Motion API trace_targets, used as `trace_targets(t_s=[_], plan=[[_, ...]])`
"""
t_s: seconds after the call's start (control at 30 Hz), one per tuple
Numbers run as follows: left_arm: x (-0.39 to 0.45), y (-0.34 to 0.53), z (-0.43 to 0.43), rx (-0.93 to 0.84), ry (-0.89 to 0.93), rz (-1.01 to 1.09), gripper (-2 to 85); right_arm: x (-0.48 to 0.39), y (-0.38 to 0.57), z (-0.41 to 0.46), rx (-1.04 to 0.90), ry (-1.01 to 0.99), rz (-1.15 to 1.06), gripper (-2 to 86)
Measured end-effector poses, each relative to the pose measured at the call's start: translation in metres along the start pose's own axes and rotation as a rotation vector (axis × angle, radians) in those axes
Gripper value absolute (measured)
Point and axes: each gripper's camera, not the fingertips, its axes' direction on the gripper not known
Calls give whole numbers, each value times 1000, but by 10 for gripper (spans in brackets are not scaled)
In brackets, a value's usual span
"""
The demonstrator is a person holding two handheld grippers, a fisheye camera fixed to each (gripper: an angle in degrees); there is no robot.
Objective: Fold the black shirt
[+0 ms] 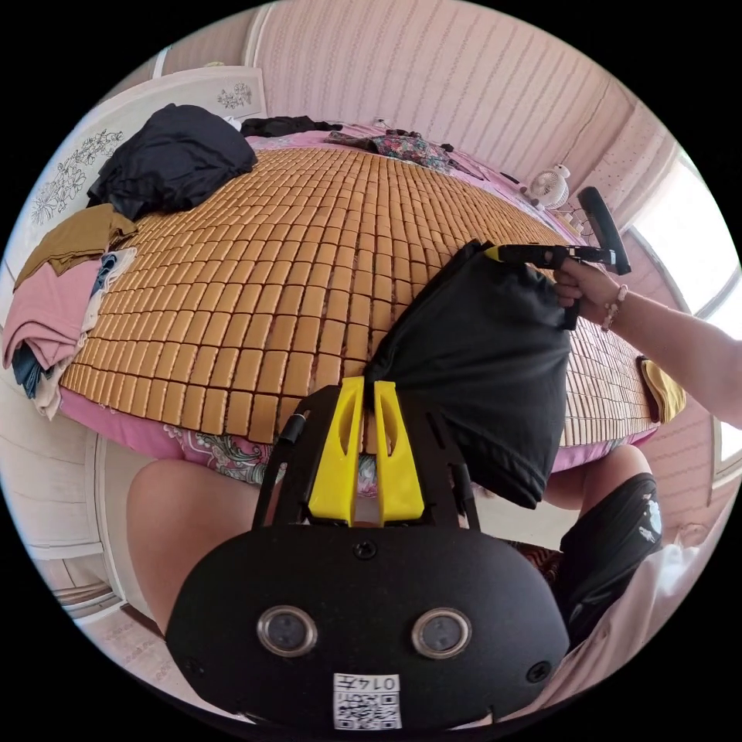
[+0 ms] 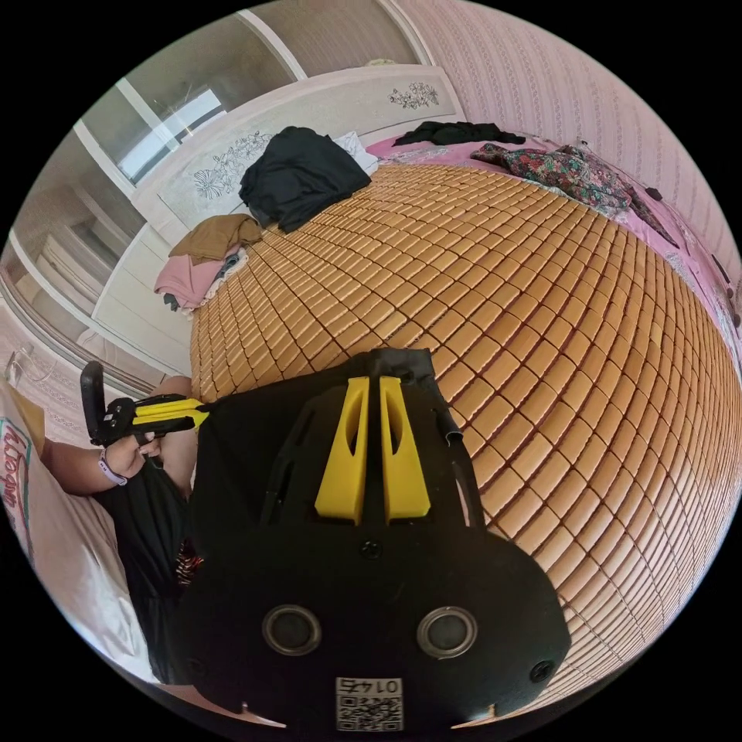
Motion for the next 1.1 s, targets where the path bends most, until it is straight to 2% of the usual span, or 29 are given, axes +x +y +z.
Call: trace_targets(t_s=[0.13,0.4,0.53,0.67,0.73,0.87,0.97,1.0,1.1], plan=[[30,18,-26,44,-36,126,3,-17,46,-84,159,-35,14,14],[117,60,-163,328,28,527,-2,-55,182,-239,534,5,137,9],[164,65,-211,418,63,658,-3,-71,259,-303,738,43,220,9],[237,63,-251,515,169,862,-3,-84,335,-367,934,116,295,9],[274,57,-260,539,265,939,-2,-94,385,-419,1028,228,326,9],[372,29,-255,527,563,1052,-2,-100,446,-511,1037,425,341,11],[446,-2,-231,476,795,1029,7,-91,472,-587,952,624,362,13],[477,-13,-216,482,839,1009,10,-79,470,-614,907,699,362,14],[555,-49,-159,479,862,858,19,5,451,-668,755,693,546,59]])
